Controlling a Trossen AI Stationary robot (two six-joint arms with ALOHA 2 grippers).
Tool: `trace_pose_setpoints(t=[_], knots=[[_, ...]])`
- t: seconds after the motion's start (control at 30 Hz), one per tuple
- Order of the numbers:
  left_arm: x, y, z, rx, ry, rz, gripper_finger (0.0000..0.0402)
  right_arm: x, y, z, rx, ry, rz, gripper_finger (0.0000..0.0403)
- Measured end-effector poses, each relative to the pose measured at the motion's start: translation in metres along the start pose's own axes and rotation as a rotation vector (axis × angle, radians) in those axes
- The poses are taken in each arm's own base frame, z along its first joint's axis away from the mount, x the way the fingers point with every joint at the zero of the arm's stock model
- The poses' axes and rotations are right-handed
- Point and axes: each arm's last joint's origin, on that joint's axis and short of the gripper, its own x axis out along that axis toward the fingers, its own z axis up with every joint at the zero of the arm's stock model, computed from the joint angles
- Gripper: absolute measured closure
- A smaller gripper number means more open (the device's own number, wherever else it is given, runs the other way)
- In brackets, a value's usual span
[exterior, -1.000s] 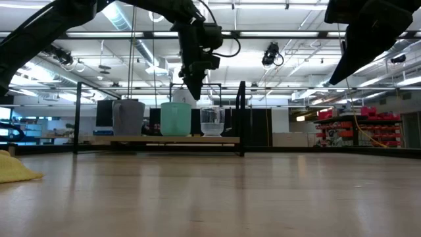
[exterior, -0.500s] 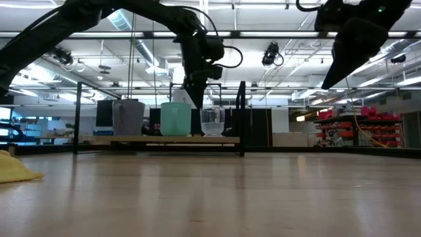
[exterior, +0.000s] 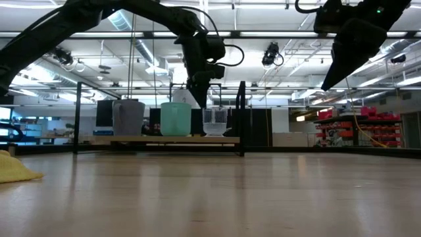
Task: Stack small to large cups/mugs on shelf
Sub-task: Put the transparent mug on the shelf, then return to Home Position
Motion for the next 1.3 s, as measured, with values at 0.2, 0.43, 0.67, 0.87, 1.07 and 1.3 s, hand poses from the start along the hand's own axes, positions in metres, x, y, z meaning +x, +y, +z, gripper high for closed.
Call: trace_pose_setpoints(t=[0.2, 0.43, 0.67, 0.87, 1.07, 1.3], knots=[[0.000, 0.000, 0.000, 0.002, -0.003, 0.001, 0.0362, 0.000, 0.000, 0.000, 0.000, 0.000, 0.000, 0.0337], [-0.001, 0.002, -0.001, 0.002, 0.022, 0.063, 0.0364, 0.000, 0.000, 0.000, 0.000, 0.000, 0.000, 0.0337], [-0.038, 0.003, 0.001, -0.061, 0.019, 0.092, 0.0372, 0.000, 0.000, 0.000, 0.003, 0.000, 0.001, 0.0337], [-0.088, -0.013, -0.008, -0.108, -0.013, 0.083, 0.0366, -0.001, 0.000, 0.000, 0.046, 0.005, 0.015, 0.0337], [-0.148, -0.036, -0.024, -0.137, -0.109, 0.076, 0.0365, -0.017, 0.009, 0.012, 0.083, -0.016, 0.142, 0.0337], [-0.219, -0.066, -0.051, -0.155, -0.285, 0.053, 0.0376, -0.063, 0.026, 0.035, 0.099, -0.152, 0.326, 0.0337]])
